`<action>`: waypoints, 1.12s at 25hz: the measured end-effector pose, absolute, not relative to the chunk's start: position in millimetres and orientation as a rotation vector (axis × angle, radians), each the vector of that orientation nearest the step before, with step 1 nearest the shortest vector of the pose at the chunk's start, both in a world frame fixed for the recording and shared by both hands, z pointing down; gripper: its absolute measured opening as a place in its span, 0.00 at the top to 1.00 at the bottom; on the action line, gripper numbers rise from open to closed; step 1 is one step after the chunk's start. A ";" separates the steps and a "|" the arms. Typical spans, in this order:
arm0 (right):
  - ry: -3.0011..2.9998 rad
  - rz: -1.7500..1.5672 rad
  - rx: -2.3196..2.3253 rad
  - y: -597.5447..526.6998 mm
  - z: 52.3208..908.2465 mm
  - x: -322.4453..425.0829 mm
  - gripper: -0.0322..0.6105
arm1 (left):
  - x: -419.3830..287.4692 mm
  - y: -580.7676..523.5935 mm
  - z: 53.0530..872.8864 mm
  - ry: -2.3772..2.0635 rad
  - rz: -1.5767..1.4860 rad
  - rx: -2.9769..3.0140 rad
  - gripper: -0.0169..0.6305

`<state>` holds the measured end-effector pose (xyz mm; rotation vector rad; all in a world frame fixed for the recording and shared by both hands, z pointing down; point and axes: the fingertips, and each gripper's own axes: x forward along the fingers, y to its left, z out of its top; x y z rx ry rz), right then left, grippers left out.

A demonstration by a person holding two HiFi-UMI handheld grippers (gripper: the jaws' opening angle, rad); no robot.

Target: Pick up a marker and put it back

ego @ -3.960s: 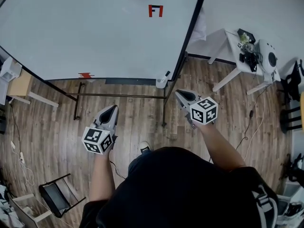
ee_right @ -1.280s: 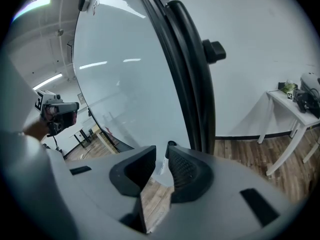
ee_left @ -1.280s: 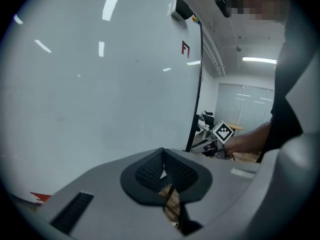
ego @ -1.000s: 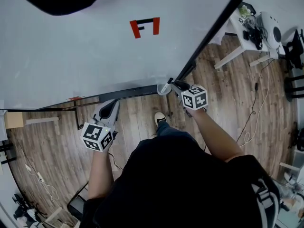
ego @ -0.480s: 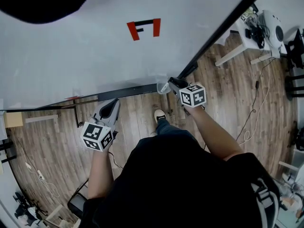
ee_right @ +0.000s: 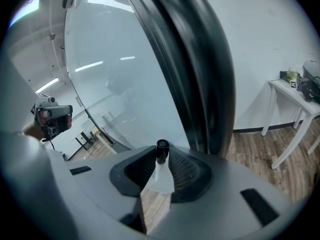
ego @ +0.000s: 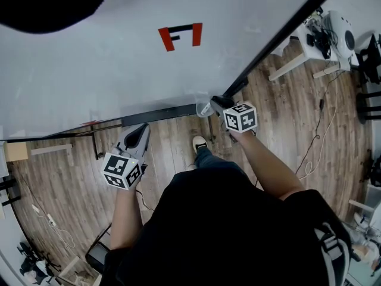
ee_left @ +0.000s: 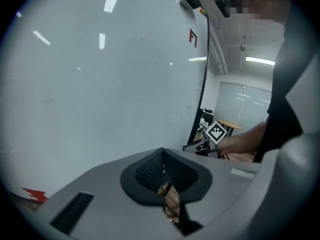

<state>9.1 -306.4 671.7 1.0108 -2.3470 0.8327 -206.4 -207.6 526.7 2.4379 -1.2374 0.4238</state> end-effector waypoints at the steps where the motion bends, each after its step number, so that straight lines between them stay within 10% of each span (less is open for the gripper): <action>1: -2.350 0.833 1.012 -306.1 671.1 8.8 0.84 | -206.4 -207.6 526.5 -1.236 0.424 2.438 0.95; 28: -2.454 0.657 1.051 -284.2 602.8 -1.1 0.85 | -214.4 -173.6 501.9 -1.252 0.385 2.498 0.95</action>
